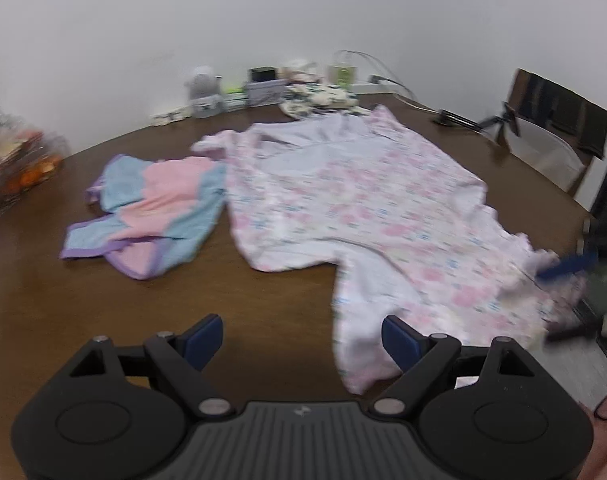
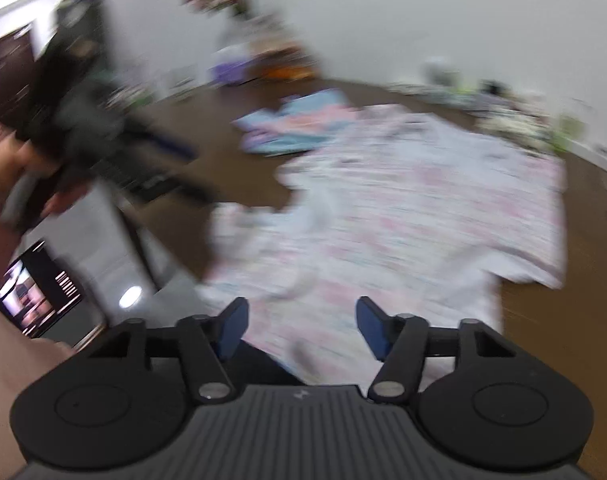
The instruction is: Fold clothes
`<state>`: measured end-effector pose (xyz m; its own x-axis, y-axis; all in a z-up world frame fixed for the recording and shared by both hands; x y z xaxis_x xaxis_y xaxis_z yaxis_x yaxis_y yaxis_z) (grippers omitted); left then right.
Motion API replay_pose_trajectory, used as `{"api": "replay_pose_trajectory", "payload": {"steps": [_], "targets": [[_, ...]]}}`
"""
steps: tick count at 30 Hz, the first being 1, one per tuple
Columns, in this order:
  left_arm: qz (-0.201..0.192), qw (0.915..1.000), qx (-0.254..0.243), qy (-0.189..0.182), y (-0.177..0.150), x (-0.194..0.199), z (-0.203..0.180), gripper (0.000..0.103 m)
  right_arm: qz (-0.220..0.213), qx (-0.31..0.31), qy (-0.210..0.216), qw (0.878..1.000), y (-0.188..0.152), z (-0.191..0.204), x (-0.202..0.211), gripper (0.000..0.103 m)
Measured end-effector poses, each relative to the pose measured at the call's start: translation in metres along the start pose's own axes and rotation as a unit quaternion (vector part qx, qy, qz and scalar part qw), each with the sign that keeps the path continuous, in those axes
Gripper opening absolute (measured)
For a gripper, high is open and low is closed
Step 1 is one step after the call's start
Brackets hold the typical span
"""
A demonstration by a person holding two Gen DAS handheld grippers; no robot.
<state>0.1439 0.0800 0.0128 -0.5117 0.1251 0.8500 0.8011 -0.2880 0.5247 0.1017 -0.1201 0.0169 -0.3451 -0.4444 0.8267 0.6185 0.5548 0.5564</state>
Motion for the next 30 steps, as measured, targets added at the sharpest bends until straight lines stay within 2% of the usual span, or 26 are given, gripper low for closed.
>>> {"api": "replay_pose_trajectory", "payload": {"steps": [3,8,11,13,14,16,17,19,23,27,30], "targets": [[0.02,0.9997,0.011,-0.001,0.005,-0.003,0.03,0.086,0.036,0.03,0.014,0.999,0.026,0.028,-0.029,0.046],[0.044,0.999,-0.002,0.005,0.016,-0.019,0.061,0.086,0.087,0.045,-0.024,0.995,0.056,0.052,-0.07,0.046],[0.057,0.9982,-0.01,-0.01,0.028,-0.036,0.069,0.086,0.11,0.035,-0.049,0.992,0.062,0.052,-0.086,0.045],[0.063,0.9976,-0.014,-0.025,0.043,-0.048,0.072,0.086,0.125,0.027,-0.065,0.99,0.064,0.052,-0.096,0.036],[0.066,0.9972,-0.015,-0.033,0.05,-0.054,0.073,0.086,0.131,0.021,-0.064,0.989,0.064,0.051,-0.1,0.025],[0.068,0.9967,-0.012,-0.043,0.069,-0.065,0.076,0.086,0.134,0.007,-0.059,0.989,0.065,0.049,-0.101,0.015],[0.068,0.9964,-0.009,-0.051,0.082,-0.072,0.076,0.086,0.134,0.001,-0.06,0.989,0.065,0.049,-0.101,0.006],[0.061,0.9963,-0.004,-0.06,0.108,-0.084,0.077,0.085,0.134,-0.01,-0.062,0.989,0.064,0.048,-0.101,0.005],[0.05,0.9975,0.008,-0.05,0.158,-0.117,0.08,0.08,0.131,-0.031,-0.055,0.989,0.062,0.044,-0.1,0.004],[0.08,0.9931,0.049,-0.071,0.192,-0.166,0.09,0.066,0.13,-0.048,-0.038,0.99,0.063,0.038,-0.1,0.004],[0.096,0.9913,0.058,-0.068,0.2,-0.186,0.092,0.054,0.129,-0.053,-0.024,0.99,0.064,0.034,-0.1,0.004]]}}
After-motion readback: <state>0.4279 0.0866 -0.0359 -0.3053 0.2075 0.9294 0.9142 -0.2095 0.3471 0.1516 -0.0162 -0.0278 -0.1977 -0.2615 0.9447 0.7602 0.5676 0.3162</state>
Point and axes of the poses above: each gripper's, at about its wrist camera, not at the fingertips, and x roughly against the way its jaws point, z to its left, y to its top, the point moved 7 cm from there along -x, roughly the way its jaws point, and after that the axes turned 13 degrees about z, right-handed, at the moved point
